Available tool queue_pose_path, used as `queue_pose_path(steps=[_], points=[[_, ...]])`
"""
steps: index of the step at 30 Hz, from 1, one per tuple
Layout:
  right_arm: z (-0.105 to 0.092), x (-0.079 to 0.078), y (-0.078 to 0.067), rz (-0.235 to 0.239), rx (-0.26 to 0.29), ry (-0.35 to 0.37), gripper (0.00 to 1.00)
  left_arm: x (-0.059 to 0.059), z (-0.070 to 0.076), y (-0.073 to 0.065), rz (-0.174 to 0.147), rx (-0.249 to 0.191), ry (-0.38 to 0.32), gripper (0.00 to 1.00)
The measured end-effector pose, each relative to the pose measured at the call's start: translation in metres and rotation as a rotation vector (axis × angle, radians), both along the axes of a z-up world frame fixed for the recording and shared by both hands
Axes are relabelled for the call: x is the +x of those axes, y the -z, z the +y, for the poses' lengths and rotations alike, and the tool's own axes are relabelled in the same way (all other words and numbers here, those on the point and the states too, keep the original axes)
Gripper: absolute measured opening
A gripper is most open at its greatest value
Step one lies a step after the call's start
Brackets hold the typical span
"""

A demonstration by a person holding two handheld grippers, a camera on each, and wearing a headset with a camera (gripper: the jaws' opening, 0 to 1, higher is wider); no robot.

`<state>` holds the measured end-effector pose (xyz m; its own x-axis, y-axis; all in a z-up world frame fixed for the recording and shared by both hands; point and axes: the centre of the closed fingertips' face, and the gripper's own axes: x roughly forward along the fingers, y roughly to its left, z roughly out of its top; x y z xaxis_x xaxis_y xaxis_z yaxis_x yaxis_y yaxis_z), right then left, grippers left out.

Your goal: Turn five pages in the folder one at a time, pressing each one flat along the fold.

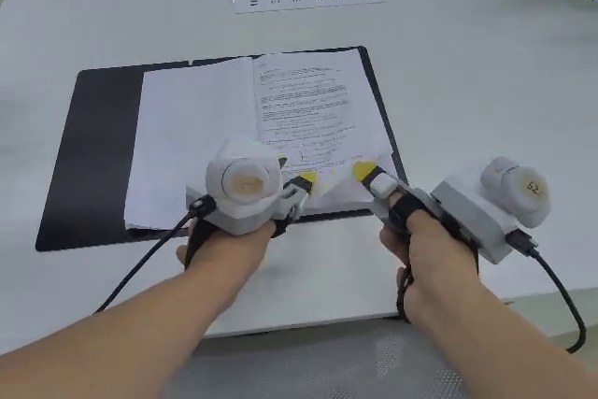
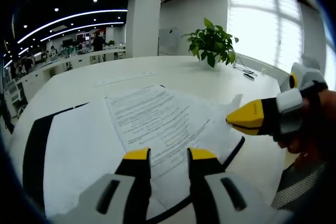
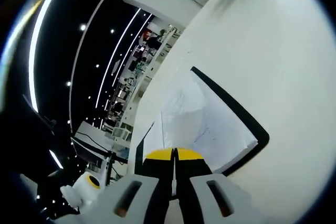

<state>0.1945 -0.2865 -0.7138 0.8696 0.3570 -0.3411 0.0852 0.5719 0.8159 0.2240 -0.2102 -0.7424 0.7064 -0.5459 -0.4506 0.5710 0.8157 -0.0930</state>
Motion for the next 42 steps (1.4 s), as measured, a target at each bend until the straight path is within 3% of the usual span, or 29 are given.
queue_pose_path(steps=[4, 6, 10, 18, 25, 32, 42], points=[[0.020, -0.002, -0.025, -0.069, -0.028, -0.043, 0.00, 0.002, 0.028, -0.019, -0.049, 0.007, -0.021, 0.27], [0.032, -0.002, -0.037, -0.123, -0.095, -0.097, 0.00, 0.003, 0.043, -0.028, -0.072, 0.008, -0.038, 0.27], [0.061, -0.001, -0.056, -0.184, -0.152, -0.174, 0.00, 0.003, 0.073, -0.044, -0.103, 0.009, -0.075, 0.27], [0.114, 0.001, -0.066, -0.255, -0.241, -0.307, 0.00, -0.006, 0.122, -0.062, -0.144, 0.005, -0.139, 0.27], [0.148, 0.001, -0.056, -0.252, -0.304, -0.385, 0.00, -0.015, 0.166, -0.072, -0.164, 0.008, -0.195, 0.27], [0.180, 0.001, -0.039, -0.241, -0.389, -0.484, 0.00, -0.017, 0.198, -0.079, -0.177, 0.014, -0.238, 0.27], [0.221, 0.000, -0.007, -0.202, -0.490, -0.614, 0.00, -0.021, 0.217, -0.076, -0.172, 0.008, -0.268, 0.26]])
